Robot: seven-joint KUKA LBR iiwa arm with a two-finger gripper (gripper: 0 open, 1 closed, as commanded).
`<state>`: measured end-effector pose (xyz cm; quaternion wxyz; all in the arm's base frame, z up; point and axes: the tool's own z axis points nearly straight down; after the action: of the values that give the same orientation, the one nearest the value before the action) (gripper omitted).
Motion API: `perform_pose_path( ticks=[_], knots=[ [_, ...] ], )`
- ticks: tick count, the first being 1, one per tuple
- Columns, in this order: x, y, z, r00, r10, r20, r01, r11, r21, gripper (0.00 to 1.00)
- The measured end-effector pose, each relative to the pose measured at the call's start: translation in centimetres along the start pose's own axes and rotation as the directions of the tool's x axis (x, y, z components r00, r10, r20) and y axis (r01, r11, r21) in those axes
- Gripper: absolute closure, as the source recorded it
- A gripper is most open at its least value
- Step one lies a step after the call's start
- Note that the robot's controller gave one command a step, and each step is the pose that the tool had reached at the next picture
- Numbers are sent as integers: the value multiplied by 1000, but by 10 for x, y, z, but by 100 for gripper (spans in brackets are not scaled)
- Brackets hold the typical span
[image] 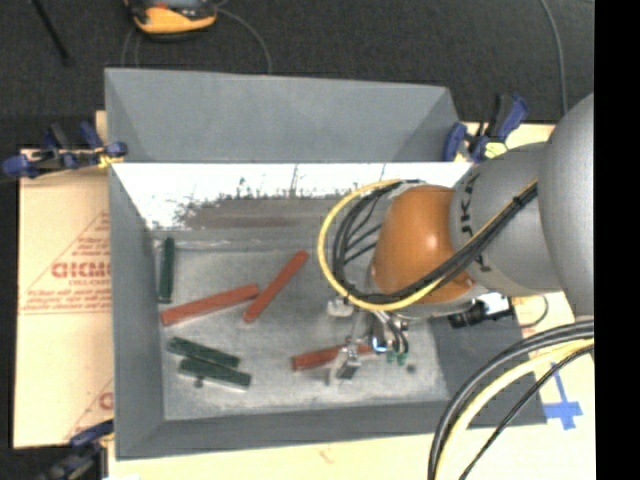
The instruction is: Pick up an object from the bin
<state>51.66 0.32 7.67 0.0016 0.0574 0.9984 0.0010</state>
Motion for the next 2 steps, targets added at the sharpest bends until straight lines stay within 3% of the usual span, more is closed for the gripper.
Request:
perform_pose_path(
  ticks=[1, 2],
  knots=[
    [3, 6, -2, 999, -48, -1, 48, 999, 5, 100],
    [3, 6, -2, 999, -48, -1, 48, 999, 5, 100]
  ],
)
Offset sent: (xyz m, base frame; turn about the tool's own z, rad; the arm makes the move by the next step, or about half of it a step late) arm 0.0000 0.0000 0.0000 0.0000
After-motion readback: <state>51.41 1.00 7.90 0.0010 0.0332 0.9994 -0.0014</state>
